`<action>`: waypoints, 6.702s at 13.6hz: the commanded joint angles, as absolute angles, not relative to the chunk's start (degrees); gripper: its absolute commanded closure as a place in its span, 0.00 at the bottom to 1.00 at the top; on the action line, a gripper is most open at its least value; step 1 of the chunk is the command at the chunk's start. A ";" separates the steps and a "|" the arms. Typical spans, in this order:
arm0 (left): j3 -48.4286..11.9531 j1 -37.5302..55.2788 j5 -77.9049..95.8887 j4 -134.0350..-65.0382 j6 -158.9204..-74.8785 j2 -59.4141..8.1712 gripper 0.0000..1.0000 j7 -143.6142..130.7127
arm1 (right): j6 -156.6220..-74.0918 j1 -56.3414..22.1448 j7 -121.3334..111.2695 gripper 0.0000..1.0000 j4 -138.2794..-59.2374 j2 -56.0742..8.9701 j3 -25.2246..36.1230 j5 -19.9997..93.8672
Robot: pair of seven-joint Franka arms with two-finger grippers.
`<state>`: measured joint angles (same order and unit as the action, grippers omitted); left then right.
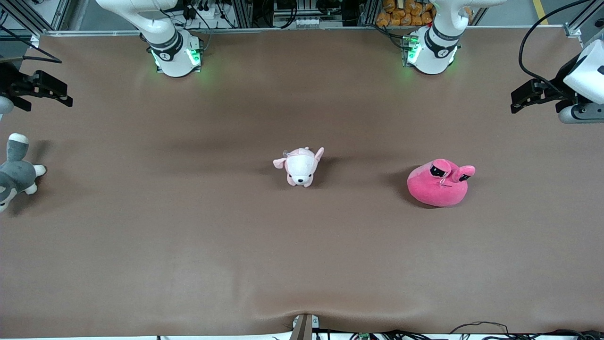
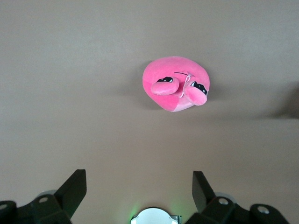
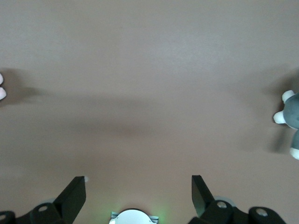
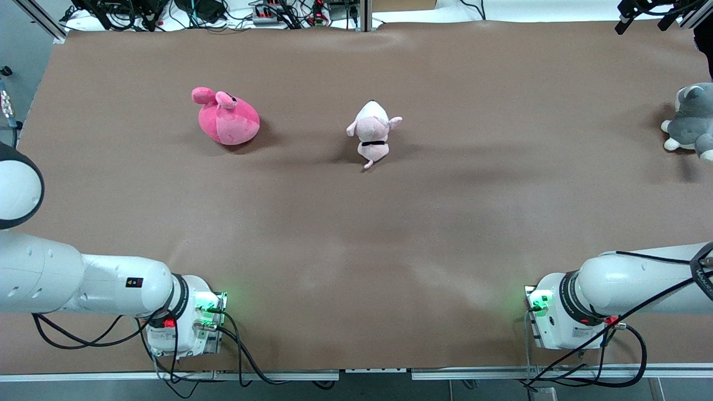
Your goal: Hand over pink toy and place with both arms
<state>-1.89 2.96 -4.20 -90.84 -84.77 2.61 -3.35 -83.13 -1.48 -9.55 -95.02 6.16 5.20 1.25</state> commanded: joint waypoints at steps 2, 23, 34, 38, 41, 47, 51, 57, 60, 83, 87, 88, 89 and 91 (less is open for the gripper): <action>-2.37 2.64 -4.66 -89.83 -83.58 2.64 0.00 -3.52 | -80.52 -1.23 -9.67 0.00 -94.66 6.50 5.27 3.16; -1.76 1.23 -4.66 -89.56 -82.54 3.08 0.00 -8.60 | -77.43 -0.88 -9.75 0.00 -93.25 6.42 5.36 3.16; -1.85 -5.80 4.92 -100.88 -94.29 -0.61 0.00 -43.90 | -77.43 -0.88 -9.84 0.00 -93.25 6.42 5.36 3.16; -2.55 -5.01 5.89 -104.58 -100.01 -2.46 0.00 -59.64 | -77.69 -0.88 -9.76 0.00 -93.34 6.42 5.36 3.16; -4.39 -5.10 6.24 -108.27 -103.96 -2.29 0.00 -65.73 | -77.70 -0.88 -9.76 0.00 -93.34 6.42 5.36 3.16; -5.36 -5.36 7.03 -117.76 -114.15 -1.41 0.00 -69.87 | -77.78 -0.62 -9.76 0.00 -93.43 6.33 5.36 3.16; -5.36 -5.45 12.91 -122.42 -121.54 -1.76 0.00 -72.59 | -77.87 -0.53 -9.84 0.00 -93.16 6.33 5.36 3.16; -5.36 -5.36 13.97 -123.75 -124.45 -4.13 0.00 -75.85 | -78.05 -0.53 -9.84 0.00 -92.20 5.89 5.36 3.08; -5.36 -5.36 17.04 -123.49 -125.33 -5.18 0.11 -75.94 | -78.05 -0.44 -9.93 0.00 -91.76 5.10 5.36 2.20; -25.92 -3.26 22.75 -86.93 -102.83 -7.91 1.00 -110.10 | -82.79 7.28 -10.46 0.00 -83.67 -10.98 5.36 2.19; -26.72 5.08 23.47 -80.97 -103.44 -10.36 1.00 -120.82 | -83.24 9.58 -5.31 0.00 -84.29 -11.86 5.36 8.85; -26.63 7.27 23.47 -78.86 -103.71 -12.02 1.00 -123.89 | -82.88 9.41 1.17 0.00 -84.29 -12.21 5.27 11.14; -26.54 9.30 23.38 -77.10 -104.84 -13.17 1.00 -126.71 | -82.18 8.80 9.32 0.00 -84.90 -12.22 5.19 13.25; -26.54 12.29 23.38 -76.46 -108.52 -13.80 1.00 -130.59 | -80.17 7.39 25.24 0.00 -85.52 -11.95 4.92 20.35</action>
<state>-26.65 9.93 22.76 -80.36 -106.62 -11.02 -127.13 -82.06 8.48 12.75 -86.00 -11.68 5.39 15.16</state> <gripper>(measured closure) 0.881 0.000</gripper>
